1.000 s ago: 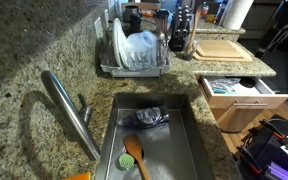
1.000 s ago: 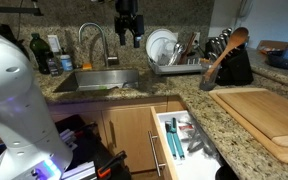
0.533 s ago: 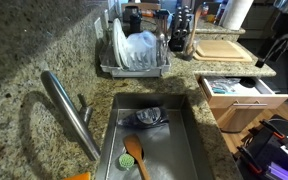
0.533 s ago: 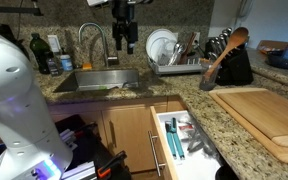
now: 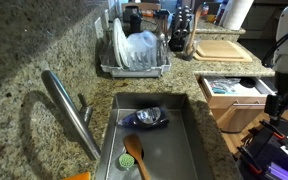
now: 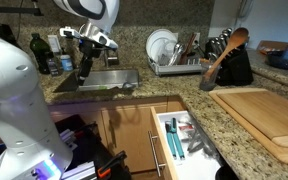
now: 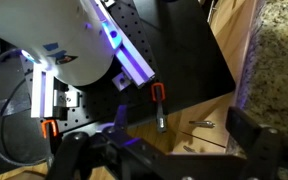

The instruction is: Close the open drawer

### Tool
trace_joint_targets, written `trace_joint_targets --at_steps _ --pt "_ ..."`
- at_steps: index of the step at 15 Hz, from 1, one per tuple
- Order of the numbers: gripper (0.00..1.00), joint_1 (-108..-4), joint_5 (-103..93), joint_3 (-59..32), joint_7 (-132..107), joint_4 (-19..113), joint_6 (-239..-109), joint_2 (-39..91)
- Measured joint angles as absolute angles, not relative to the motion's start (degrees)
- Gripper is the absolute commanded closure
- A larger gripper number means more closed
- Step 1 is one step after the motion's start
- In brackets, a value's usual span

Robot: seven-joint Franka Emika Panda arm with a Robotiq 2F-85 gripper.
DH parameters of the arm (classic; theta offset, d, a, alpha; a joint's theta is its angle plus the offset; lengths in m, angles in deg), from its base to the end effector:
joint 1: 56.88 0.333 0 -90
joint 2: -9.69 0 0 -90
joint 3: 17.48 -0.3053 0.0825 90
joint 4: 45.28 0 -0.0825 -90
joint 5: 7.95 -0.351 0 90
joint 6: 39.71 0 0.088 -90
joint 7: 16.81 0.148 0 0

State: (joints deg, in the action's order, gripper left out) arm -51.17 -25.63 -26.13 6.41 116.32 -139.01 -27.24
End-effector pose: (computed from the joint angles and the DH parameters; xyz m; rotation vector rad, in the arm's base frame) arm 0.2234 0.0904 0.3236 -2.9603 0.4843 0.7308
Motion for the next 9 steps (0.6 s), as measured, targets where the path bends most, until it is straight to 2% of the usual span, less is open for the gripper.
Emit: trace_joint_targets --at_steps 3,9 --pt "0.0 -51.2 -24.0 -27.7 8.4 115.3 -139.0 -26.7" --pt "0.0 -51.9 -14.7 -36.5 26.6 115.2 -141.2 -18.9"
